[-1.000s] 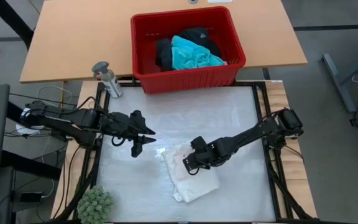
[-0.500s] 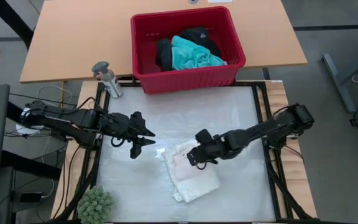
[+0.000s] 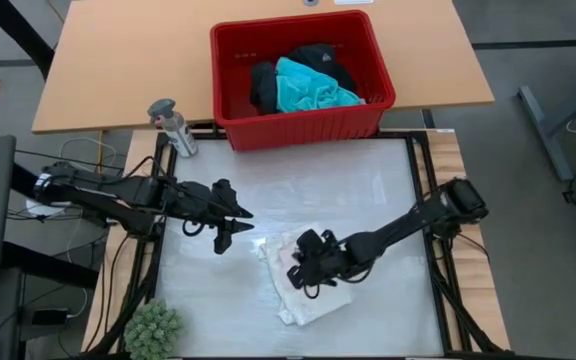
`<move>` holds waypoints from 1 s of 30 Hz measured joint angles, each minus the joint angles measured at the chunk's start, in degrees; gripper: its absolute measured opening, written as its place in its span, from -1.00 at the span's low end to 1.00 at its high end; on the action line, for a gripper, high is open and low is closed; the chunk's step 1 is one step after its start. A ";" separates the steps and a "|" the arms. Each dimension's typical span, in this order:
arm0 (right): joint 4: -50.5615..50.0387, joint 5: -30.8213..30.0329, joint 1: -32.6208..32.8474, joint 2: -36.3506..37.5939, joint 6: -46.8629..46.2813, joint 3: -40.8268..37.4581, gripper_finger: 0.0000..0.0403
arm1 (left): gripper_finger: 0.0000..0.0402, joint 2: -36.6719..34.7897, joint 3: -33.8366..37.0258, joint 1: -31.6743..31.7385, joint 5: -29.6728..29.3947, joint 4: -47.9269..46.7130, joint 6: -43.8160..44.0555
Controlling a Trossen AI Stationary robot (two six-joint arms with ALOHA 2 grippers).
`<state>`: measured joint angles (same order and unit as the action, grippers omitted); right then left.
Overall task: Fold Laundry from Bin
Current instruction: Stack the white underwear on top of the white blouse
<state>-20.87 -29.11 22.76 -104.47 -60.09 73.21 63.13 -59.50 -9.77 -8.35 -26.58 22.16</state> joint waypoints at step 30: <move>47.48 -20.67 3.94 -6.58 6.52 -27.41 -0.92 | -0.34 33.82 19.56 -5.67 -1.04 66.15 -1.21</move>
<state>26.61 -49.78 26.70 -111.04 -53.57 45.80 96.96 -39.94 -15.44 -9.39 39.57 20.95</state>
